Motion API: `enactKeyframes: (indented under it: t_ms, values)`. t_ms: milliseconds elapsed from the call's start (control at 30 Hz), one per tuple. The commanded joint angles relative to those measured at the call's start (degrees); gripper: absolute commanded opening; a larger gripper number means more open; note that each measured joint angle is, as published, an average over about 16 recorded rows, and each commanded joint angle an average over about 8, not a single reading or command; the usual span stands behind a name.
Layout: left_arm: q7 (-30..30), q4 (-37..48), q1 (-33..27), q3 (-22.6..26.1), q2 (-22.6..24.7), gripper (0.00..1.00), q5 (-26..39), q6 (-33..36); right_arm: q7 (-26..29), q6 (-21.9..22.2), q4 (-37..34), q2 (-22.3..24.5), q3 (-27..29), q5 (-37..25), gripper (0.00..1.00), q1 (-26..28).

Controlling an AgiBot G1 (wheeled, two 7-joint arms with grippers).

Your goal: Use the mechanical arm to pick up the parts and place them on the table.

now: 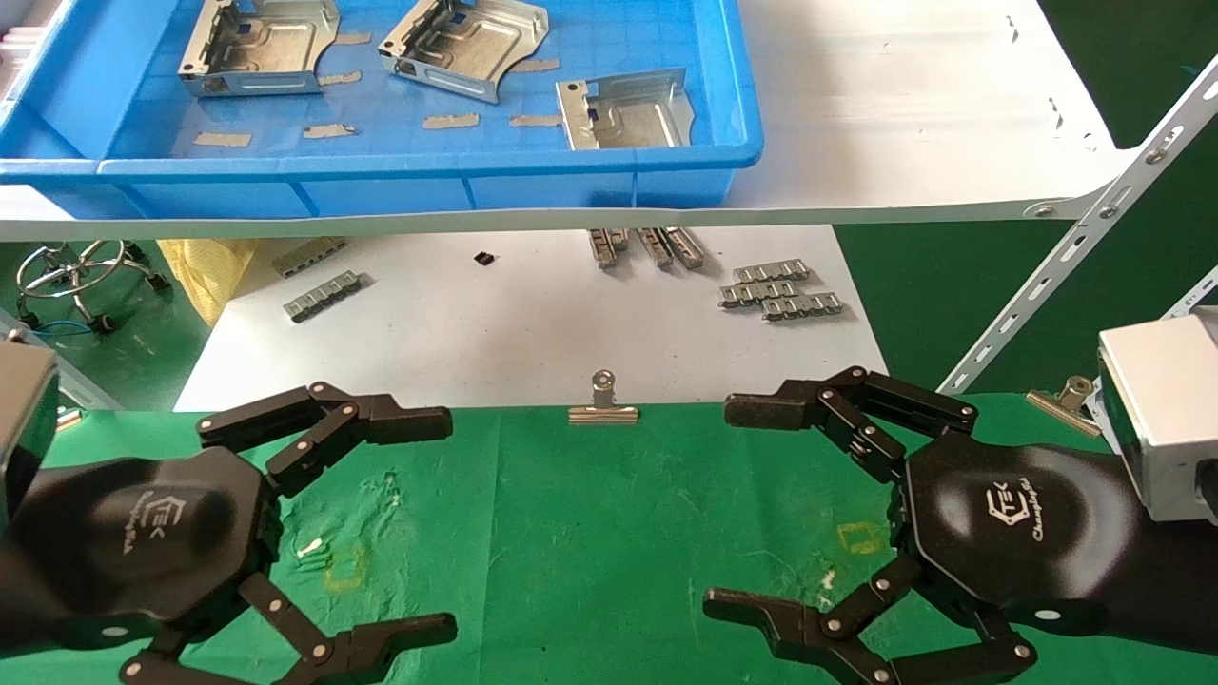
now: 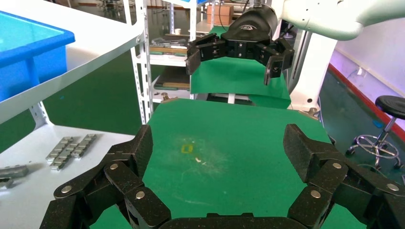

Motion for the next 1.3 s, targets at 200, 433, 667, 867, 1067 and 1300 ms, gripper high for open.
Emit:
enactKeyframes:
  t_ms: [200, 433, 667, 867, 1067, 1300]
  values:
    - [0.0, 0.0, 0.0, 0.0, 0.0, 1.0, 0.0, 0.0, 0.0, 0.0, 0.0, 0.0, 0.0, 0.0, 0.0, 0.0]
    - [0.0, 0.0, 0.0, 0.0, 0.0, 1.0, 0.0, 0.0, 0.0, 0.0, 0.0, 0.0, 0.0, 0.0, 0.0, 0.0]
    - [0.0, 0.0, 0.0, 0.0, 0.0, 1.0, 0.0, 0.0, 0.0, 0.0, 0.0, 0.0, 0.0, 0.0, 0.0, 0.0]
    - [0.0, 0.0, 0.0, 0.0, 0.0, 1.0, 0.0, 0.0, 0.0, 0.0, 0.0, 0.0, 0.0, 0.0, 0.0, 0.0]
    - [0.0, 0.0, 0.0, 0.0, 0.0, 1.0, 0.0, 0.0, 0.0, 0.0, 0.0, 0.0, 0.0, 0.0, 0.0, 0.0]
    - [-0.01, -0.04, 0.03, -0.01, -0.01, 1.0, 0.0, 0.0, 0.0, 0.0, 0.0, 0.0, 0.0, 0.0, 0.0, 0.0]
